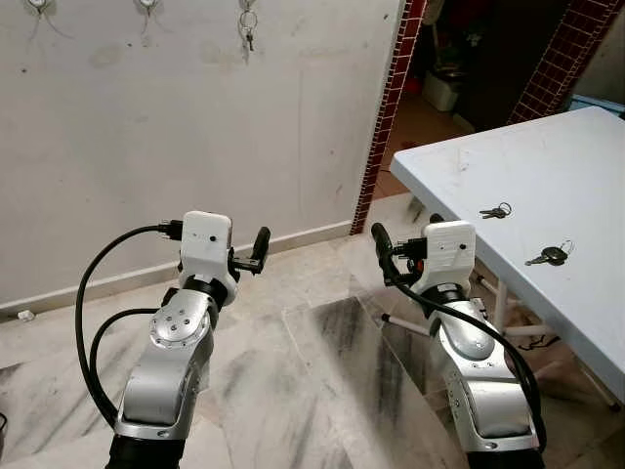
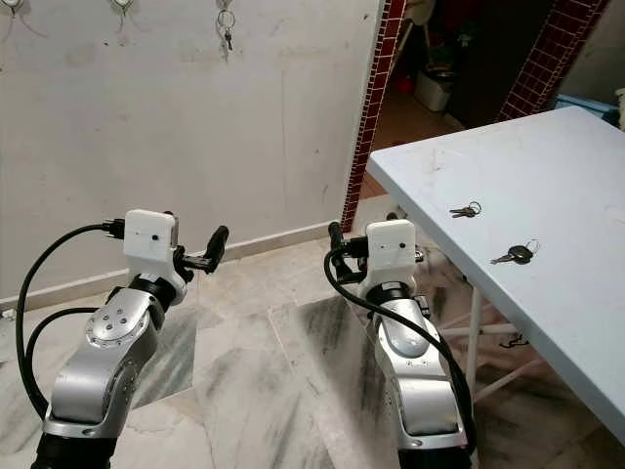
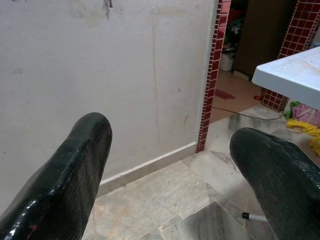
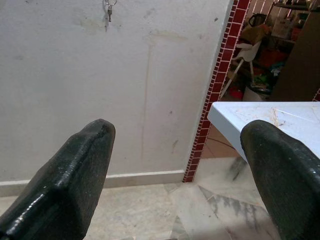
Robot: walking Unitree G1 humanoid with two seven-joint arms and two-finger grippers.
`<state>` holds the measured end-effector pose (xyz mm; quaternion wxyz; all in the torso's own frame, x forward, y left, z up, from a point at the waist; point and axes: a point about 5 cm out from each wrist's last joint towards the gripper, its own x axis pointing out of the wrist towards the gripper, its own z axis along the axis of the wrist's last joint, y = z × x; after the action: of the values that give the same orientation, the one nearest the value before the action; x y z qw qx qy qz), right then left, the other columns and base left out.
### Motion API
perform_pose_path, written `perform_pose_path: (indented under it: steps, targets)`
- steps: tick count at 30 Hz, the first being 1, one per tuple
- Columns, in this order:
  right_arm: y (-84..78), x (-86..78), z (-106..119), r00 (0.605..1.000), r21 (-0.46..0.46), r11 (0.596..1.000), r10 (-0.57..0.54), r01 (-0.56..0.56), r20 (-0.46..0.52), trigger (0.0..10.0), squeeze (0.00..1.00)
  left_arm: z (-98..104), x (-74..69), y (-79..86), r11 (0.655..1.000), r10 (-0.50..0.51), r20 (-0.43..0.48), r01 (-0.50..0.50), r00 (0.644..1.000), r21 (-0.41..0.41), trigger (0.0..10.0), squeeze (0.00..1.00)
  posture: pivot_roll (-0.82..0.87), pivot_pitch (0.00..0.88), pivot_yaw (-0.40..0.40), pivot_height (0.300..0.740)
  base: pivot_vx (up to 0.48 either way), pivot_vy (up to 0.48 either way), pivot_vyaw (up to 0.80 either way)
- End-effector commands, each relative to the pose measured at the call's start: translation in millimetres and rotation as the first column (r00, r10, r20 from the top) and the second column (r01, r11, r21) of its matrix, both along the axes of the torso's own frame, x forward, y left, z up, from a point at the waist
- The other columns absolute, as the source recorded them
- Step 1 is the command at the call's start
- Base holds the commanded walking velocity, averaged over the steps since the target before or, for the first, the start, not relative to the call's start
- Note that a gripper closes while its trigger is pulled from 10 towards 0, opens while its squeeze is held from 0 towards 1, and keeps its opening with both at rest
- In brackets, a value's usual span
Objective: Hang keys on a hook
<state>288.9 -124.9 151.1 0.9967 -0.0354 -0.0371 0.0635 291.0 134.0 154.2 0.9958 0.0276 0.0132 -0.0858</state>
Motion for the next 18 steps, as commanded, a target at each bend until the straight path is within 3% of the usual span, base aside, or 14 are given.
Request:
perform_pose_path:
  steps: [1, 8, 9, 10, 11, 18]
  targets:
    - [0.0, 0.0, 5.2, 1.000, 0.002, 1.000, 0.001, -0.001, 0.020, 10.0, 0.00, -1.0, 0.4, 0.5, 1.000, 0.011, -0.003, -0.011, 1.000, -0.001, 10.0, 0.00, 0.18, 0.019, -0.063, 0.740, 0.000, 0.000, 0.00]
    - [0.0, 0.0, 5.2, 1.000, 0.002, 1.000, 0.001, -0.001, 0.020, 10.0, 0.00, -1.0, 0.4, 0.5, 1.000, 0.011, -0.003, -0.011, 1.000, -0.001, 10.0, 0.00, 0.18, 0.019, -0.063, 0.740, 0.000, 0.000, 0.00]
    - [0.4, -0.2, 4.9, 1.000, -0.007, 1.000, 0.006, -0.006, 0.018, 10.0, 0.00, -1.0, 0.5, 0.3, 1.000, 0.011, -0.003, -0.011, 1.000, -0.001, 10.0, 0.00, 0.00, 0.000, 0.000, 0.740, 0.000, 0.000, 0.00]
    - [0.4, -0.2, 4.9, 1.000, -0.007, 1.000, 0.006, -0.006, 0.018, 10.0, 0.00, -1.0, 0.5, 0.3, 1.000, 0.011, -0.003, -0.011, 1.000, -0.001, 10.0, 0.00, 0.00, 0.000, 0.000, 0.740, 0.000, 0.000, 0.00]
    - [-0.3, -0.3, 5.0, 1.000, -0.011, 1.000, 0.004, -0.004, 0.023, 10.0, 0.00, 0.0, 2.8, -1.3, 1.000, 0.011, -0.001, -0.011, 1.000, -0.010, 10.0, 0.00, 0.17, 0.022, -0.062, 0.740, 0.000, 0.000, 0.00]
    - [-1.9, -0.8, 5.0, 1.000, -0.018, 1.000, -0.003, 0.003, 0.030, 10.0, 0.00, 1.7, 5.9, -3.9, 1.000, 0.008, 0.003, -0.008, 1.000, -0.017, 10.0, 0.00, 0.17, 0.023, -0.061, 0.740, 0.000, 0.000, 0.00]
